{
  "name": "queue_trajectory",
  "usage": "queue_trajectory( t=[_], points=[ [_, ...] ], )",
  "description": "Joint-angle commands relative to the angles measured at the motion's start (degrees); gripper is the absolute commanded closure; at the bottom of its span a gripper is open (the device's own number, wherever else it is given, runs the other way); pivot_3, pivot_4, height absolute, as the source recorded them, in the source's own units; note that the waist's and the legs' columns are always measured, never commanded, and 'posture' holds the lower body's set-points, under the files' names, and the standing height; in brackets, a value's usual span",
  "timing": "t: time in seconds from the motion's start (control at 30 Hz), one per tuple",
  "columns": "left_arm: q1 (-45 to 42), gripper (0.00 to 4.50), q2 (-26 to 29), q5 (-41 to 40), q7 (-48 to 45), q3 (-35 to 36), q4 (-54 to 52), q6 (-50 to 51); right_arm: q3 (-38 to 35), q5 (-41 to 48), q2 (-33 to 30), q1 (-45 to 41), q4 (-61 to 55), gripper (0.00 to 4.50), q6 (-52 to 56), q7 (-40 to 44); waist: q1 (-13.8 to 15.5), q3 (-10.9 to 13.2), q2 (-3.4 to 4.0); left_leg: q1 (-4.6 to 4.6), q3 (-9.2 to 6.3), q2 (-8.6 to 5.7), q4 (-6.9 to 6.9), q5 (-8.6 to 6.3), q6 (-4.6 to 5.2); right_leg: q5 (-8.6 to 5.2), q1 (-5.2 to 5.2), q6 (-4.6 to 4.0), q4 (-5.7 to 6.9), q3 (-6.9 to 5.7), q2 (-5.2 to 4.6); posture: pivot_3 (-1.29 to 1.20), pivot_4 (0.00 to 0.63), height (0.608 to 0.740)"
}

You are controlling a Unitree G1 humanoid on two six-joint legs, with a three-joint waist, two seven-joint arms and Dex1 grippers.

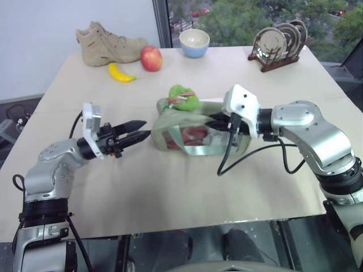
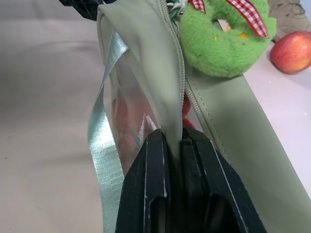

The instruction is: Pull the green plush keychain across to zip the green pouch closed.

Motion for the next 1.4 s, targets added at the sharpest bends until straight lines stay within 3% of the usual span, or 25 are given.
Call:
queue_trajectory(
  t=[0.03, 0.2, 0.67, 0.73, 0.83, 0.9, 1.07, 1.13, 1.23, 1.33, 1.4],
  points=[
    [-0.99, 2.15, 1.97, -1.35, -3.25, 1.54, -0.13, 0.45, -1.21, 0.23, -0.68, -0.05, -1.78, 4.5, -0.65, 0.31, 0.01, 0.0, 0.0, 0.0, 0.0, 0.0, 0.0, 0.0, 0.0, 0.0, 0.0, 0.0, 0.0, 0.0, 0.0, 0.0, 0.15, 0.74],
    [-2.27, 2.15, 1.41, 1.77, -2.98, 1.27, 2.3, -3.89, -1.12, 0.22, -0.67, -0.11, -1.71, 4.5, -0.77, 0.36, 0.03, 0.0, 0.0, 0.0, 0.0, -0.01, 0.0, 0.0, 0.0, 0.0, 0.01, 0.0, 0.0, -0.01, -0.01, 0.0, 0.15, 0.74],
    [-2.14, 2.15, -6.71, 9.28, 2.83, -4.25, -0.46, -13.61, -1.47, 0.61, -0.81, -0.24, -2.34, 4.5, 0.01, -0.07, 0.04, 0.0, -0.01, -0.02, 0.01, -0.03, 0.01, 0.0, 0.0, 0.0, 0.01, 0.0, 0.02, -0.01, -0.04, 0.0, 0.15, 0.74],
    [-2.18, 2.54, -7.67, 9.35, 3.8, -4.44, -1.18, -13.65, -1.49, 0.66, -0.78, -0.21, -2.46, 4.5, 0.09, -0.16, 0.05, 0.0, -0.01, -0.02, 0.01, -0.04, 0.02, 0.0, 0.0, 0.0, 0.01, 0.0, 0.01, -0.01, -0.04, 0.0, 0.15, 0.74],
    [-2.32, 3.66, -8.44, 9.55, 5.06, -4.35, -1.6, -13.73, -1.89, 1.4, -0.99, -0.28, -2.56, 4.5, -0.15, 0.61, 0.05, -0.01, -0.02, -0.02, 0.01, -0.05, 0.02, 0.0, 0.0, 0.0, 0.02, 0.0, 0.01, -0.01, -0.05, 0.0, 0.15, 0.74],
    [-2.13, 4.5, -8.62, 9.54, 5.81, -4.29, -2.1, -13.7, -3.74, 3.26, -0.4, -0.33, -3.29, 3.58, 0.46, 0.55, 0.05, -0.01, -0.01, -0.03, 0.0, -0.05, 0.02, 0.0, 0.0, 0.0, 0.02, 0.0, 0.02, -0.01, -0.05, 0.0, 0.15, 0.74],
    [-1.03, 4.5, -9.38, 8.91, 7.74, -4.4, -4.84, -12.79, -10.74, 10.53, 0.85, -0.28, -8.56, 1.32, 7.98, -2.62, 0.09, -0.01, -0.01, -0.05, -0.01, -0.05, 0.01, 0.0, 0.0, 0.0, 0.02, 0.0, 0.02, -0.01, -0.06, 0.0, 0.15, 0.74],
    [-0.45, 4.5, -9.7, 8.79, 8.7, -4.37, -6.17, -12.37, -16.44, 16.85, 4.48, -2.63, -9.96, 1.32, 14.27, -6.15, 0.09, -0.01, -0.01, -0.05, -0.02, -0.06, 0.0, 0.0, 0.0, 0.0, 0.03, 0.0, 0.02, -0.01, -0.07, 0.0, 0.15, 0.74],
    [0.27, 4.5, -10.03, 8.68, 9.98, -4.32, -7.7, -11.98, -19.22, 18.73, 7.8, -5.63, -9.97, 1.32, 17.81, -11.66, 0.09, -0.01, -0.01, -0.04, -0.02, -0.06, 0.01, 0.0, 0.0, 0.0, 0.03, 0.0, 0.04, -0.01, -0.07, 0.0, 0.15, 0.74],
    [1.36, 4.5, -10.46, 8.37, 11.46, -4.39, -9.88, -11.18, -6.96, 5.11, 3.76, -7.73, -6.68, 1.32, 9.25, -14.93, 0.1, -0.01, -0.02, 0.01, -0.01, -0.07, 0.02, 0.0, 0.0, 0.0, 0.02, 0.0, 0.04, 0.0, -0.07, 0.0, 0.15, 0.74],
    [1.86, 4.5, -10.8, 8.3, 12.38, -4.52, -10.95, -10.72, -2.36, 1.21, 4.16, -8.23, -3.05, 1.32, 5.48, -15.45, 0.07, -0.02, -0.02, 0.01, -0.01, -0.08, 0.04, 0.0, 0.0, 0.0, 0.03, 0.0, 0.04, -0.01, -0.07, 0.0, 0.15, 0.74]
  ],
)
